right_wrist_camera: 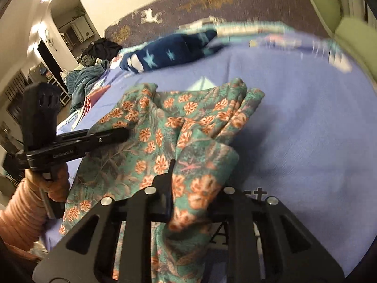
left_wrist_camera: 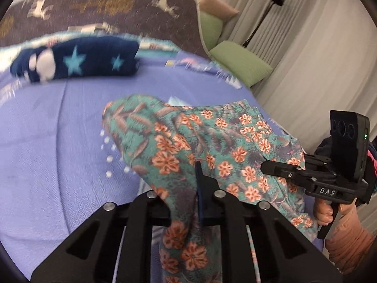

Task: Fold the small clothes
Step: 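Lift the folded shirt with both grippers and carry it toward the pillow roll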

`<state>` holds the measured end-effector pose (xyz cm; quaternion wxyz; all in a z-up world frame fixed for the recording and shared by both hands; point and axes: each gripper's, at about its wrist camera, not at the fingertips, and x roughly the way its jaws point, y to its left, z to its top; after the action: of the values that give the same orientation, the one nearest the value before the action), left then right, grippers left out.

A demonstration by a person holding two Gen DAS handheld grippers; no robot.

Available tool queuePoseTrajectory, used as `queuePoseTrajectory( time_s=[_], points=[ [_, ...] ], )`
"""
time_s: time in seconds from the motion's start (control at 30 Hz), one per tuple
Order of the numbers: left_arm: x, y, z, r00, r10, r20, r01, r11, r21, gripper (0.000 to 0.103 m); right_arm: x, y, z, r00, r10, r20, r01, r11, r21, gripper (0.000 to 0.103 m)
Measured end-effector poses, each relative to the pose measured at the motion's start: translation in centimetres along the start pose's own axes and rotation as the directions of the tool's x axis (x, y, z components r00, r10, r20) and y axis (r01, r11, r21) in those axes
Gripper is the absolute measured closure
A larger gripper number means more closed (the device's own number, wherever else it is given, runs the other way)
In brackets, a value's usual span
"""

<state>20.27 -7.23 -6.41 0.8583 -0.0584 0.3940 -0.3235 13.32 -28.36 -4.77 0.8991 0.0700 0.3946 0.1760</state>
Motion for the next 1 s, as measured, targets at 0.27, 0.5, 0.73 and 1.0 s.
queuePoseTrajectory(
  time_s=[0.27,0.5,0.73,1.0],
  points=[
    [-5.0,-7.3,3.8,0.989,-0.06,0.139,0.041,0.99,0.137,0.091,-9.1,1.2,2.1,0.962,-0.153,0.227,0.17,0.984,-0.06,0.082],
    [-3.3,-13.4,10.1,0.979,-0.032,0.199,-0.018,0.97,0.242,0.091,-12.9,-2.2,8.7,0.893,-0.315,0.322,0.339,0.94,-0.021,0.083],
    [3.0,-14.6,16.9,0.976,0.065,0.208,-0.121,0.955,0.271,0.091,-9.8,-7.1,15.6,0.846,-0.426,0.321,0.449,0.893,0.003,0.083],
    [12.4,-11.4,23.3,0.966,0.171,0.196,-0.215,0.948,0.233,0.091,-0.9,-13.7,23.5,0.838,-0.476,0.268,0.479,0.876,0.058,0.083]
  ],
)
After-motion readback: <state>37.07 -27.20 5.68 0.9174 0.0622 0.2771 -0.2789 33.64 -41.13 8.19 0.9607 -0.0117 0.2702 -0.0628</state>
